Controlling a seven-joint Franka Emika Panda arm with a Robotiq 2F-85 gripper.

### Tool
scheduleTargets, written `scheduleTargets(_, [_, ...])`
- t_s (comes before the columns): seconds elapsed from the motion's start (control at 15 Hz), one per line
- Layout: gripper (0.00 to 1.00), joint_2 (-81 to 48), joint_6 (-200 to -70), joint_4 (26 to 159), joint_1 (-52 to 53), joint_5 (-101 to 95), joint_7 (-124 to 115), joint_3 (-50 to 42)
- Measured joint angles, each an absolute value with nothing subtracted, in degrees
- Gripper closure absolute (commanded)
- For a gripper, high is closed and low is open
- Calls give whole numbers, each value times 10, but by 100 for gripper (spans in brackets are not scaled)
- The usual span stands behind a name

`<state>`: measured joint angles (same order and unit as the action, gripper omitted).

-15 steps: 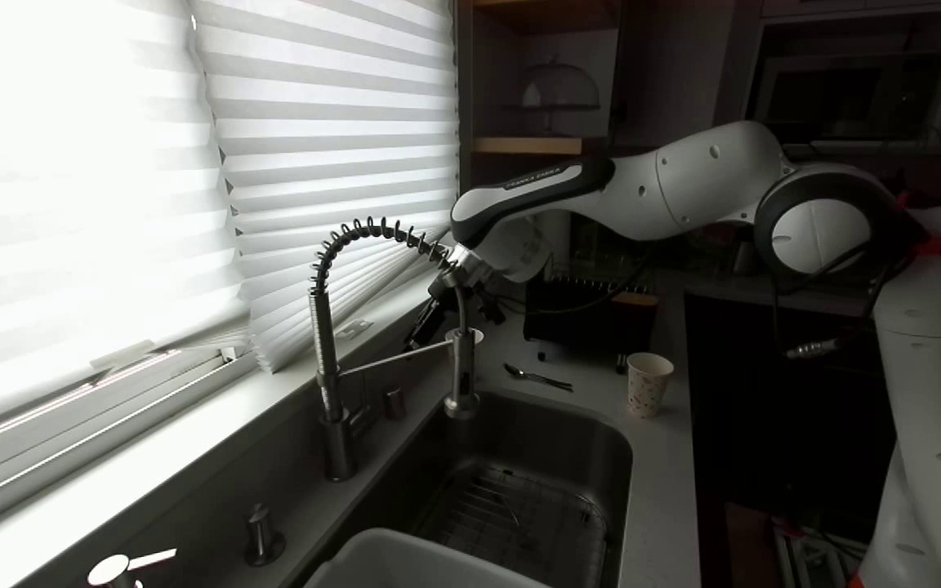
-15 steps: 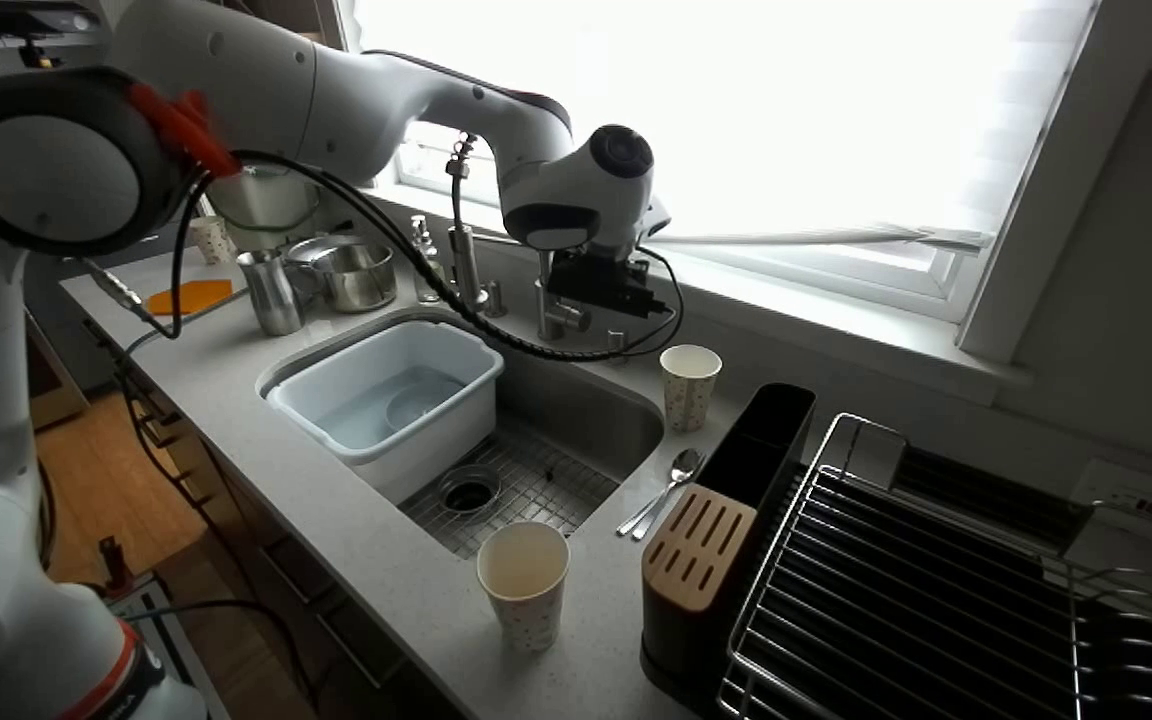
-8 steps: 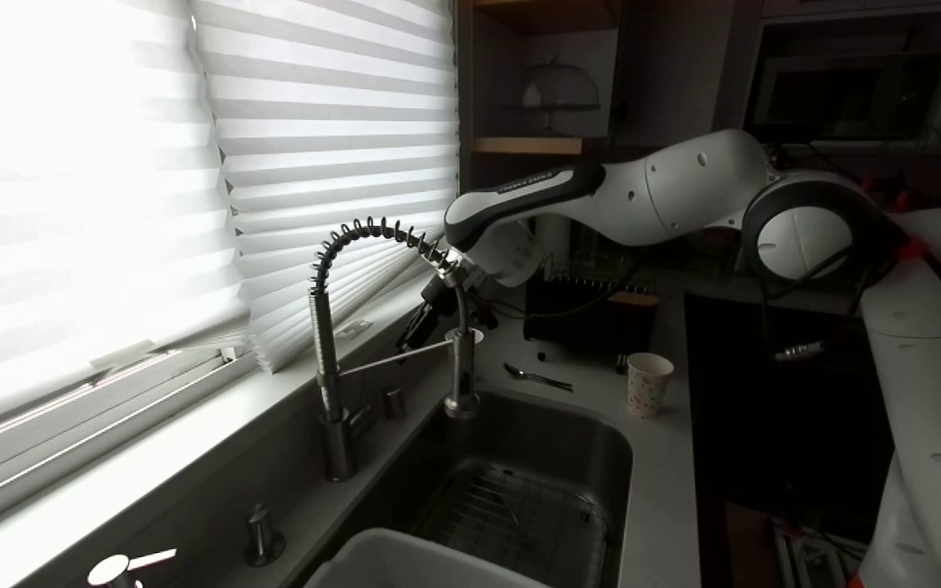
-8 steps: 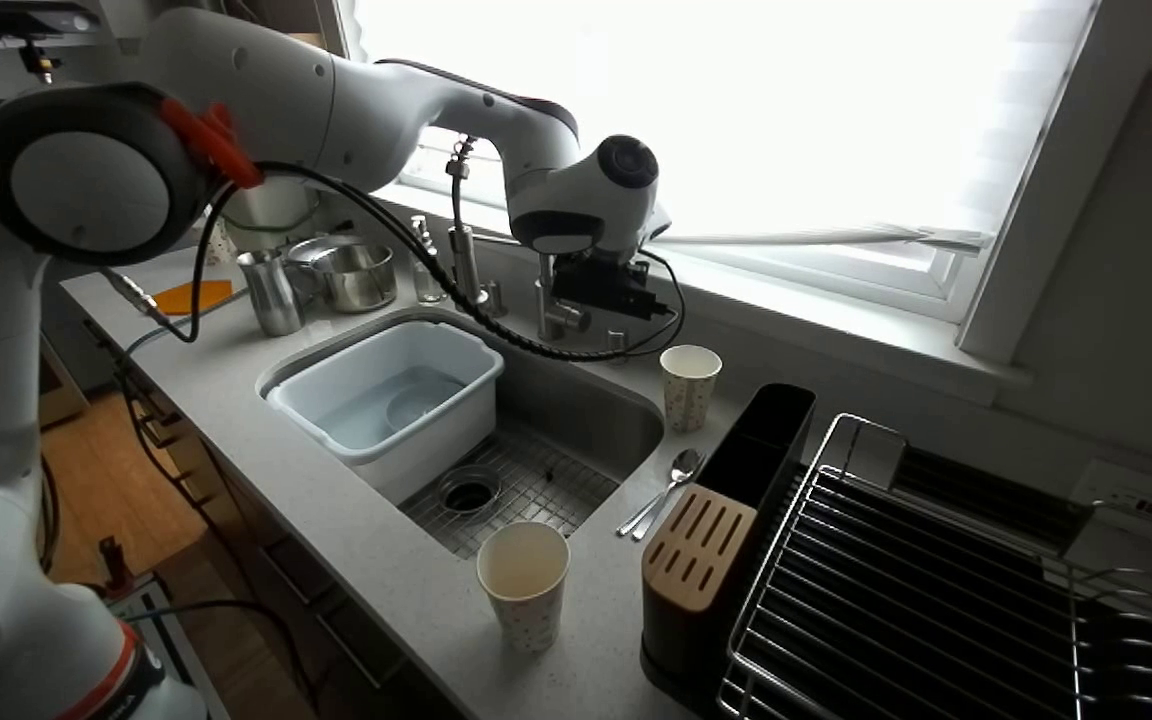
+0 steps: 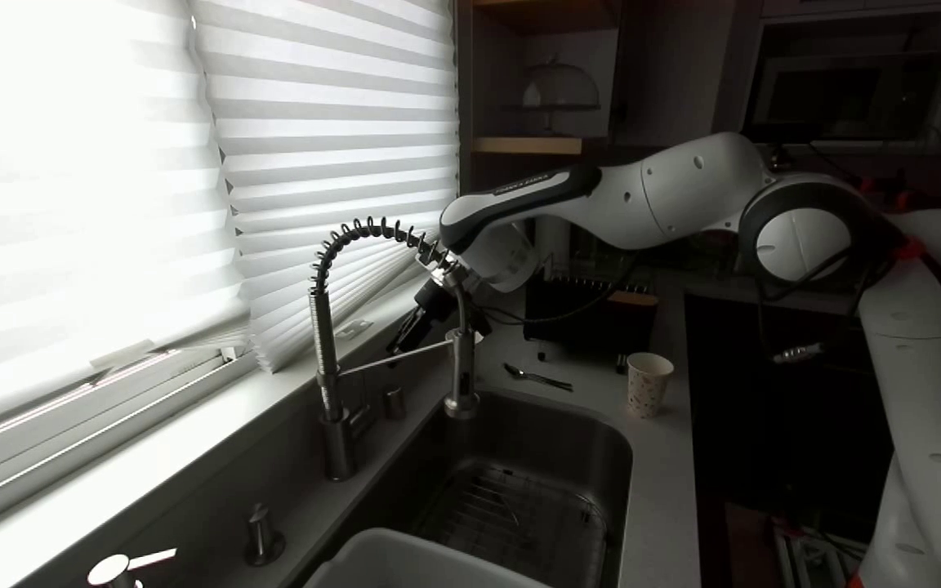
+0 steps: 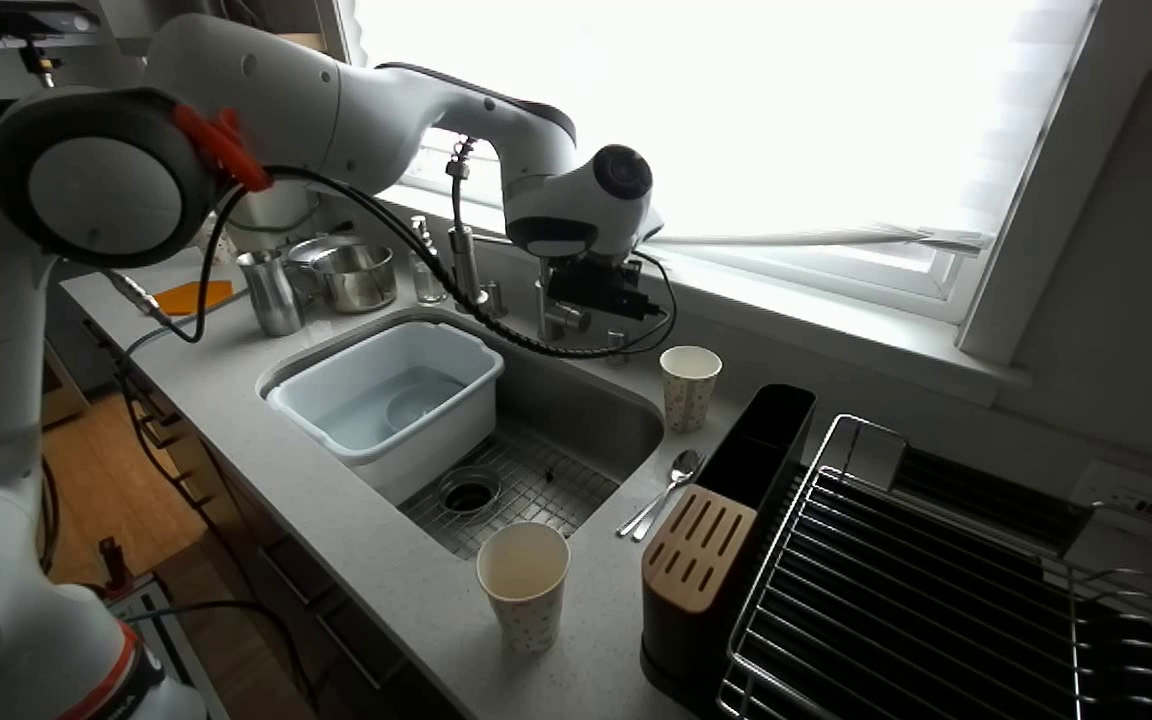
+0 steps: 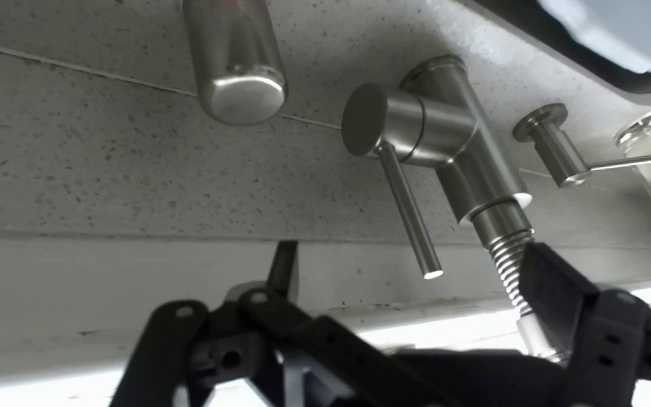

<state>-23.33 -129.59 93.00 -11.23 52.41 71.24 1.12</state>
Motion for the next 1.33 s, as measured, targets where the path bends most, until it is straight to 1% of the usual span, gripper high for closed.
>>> scheduleTargets(0.6, [0,-252,-1354,930,-112,615,828,31])
scheduleTargets(0.67, [6,-253,-1358,930,-112,627,842,33])
scheduleTargets(0.73, [16,-255,-1361,930,-111,637,854,34])
scheduleTargets(0.8, [34,-256,-1362,930,-111,645,866,34])
scheduleTargets(0.87, [42,-258,-1363,930,-110,653,877,34])
scheduleTargets(0.93, [45,-259,-1364,930,-110,660,886,34])
scheduleTargets(1.0, [13,-261,-1364,930,-110,666,894,34])
scheduleTargets(1.13, [12,-263,-1364,930,-110,676,907,34])
scheduleTargets(1.27, [2,-263,-1364,930,-110,685,918,34])
scheduleTargets(1.33, [0,-264,-1364,930,-110,690,924,34])
